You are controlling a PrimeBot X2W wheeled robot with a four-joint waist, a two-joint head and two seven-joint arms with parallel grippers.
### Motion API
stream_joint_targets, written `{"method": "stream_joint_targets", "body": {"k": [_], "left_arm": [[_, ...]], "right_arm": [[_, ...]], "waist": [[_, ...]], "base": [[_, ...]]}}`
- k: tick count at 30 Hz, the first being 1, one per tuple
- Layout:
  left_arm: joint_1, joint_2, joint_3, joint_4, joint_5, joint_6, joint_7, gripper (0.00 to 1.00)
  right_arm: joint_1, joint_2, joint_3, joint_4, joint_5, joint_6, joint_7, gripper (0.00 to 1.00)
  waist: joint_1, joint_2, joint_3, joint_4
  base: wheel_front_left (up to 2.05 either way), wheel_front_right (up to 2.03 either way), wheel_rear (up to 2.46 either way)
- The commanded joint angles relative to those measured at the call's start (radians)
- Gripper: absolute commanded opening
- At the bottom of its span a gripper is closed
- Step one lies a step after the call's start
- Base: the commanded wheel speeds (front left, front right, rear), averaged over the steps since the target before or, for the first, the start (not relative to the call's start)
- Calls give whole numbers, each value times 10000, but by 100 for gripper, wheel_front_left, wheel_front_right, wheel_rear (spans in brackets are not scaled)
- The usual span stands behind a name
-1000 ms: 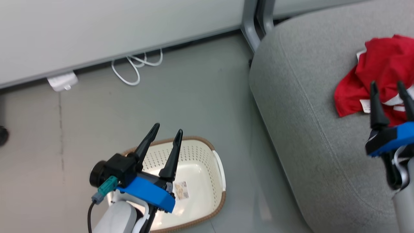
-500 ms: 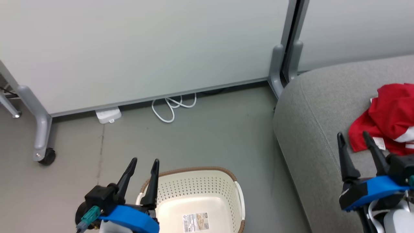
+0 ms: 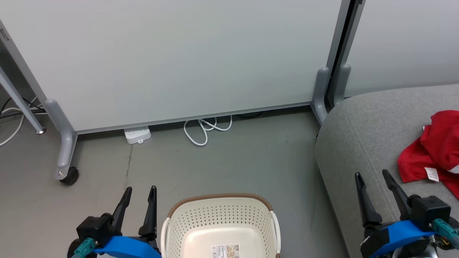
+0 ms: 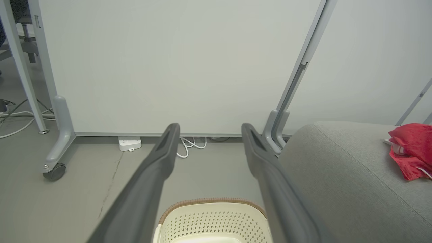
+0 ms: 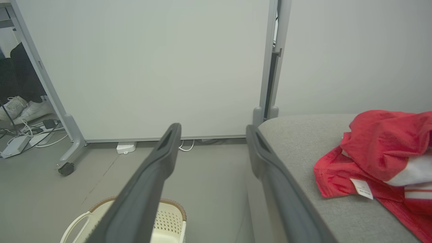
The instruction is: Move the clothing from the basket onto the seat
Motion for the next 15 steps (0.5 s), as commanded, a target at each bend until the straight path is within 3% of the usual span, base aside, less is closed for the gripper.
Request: {"method": "stream_joint_targets", "body": {"k": [1,15], "left_arm": [[116,9,72,45,39,-27,-26,100],[187,-69,291,210,100,-27,-26,100]], "right_arm": [[233,57,35,6,-24,5,-17,100],[396,176,226,97,127,5,6,100]], "waist": [[2,-1,-16,20],[2,-1,-82,59]], "base": [[0,0,0],[0,0,0]]}}
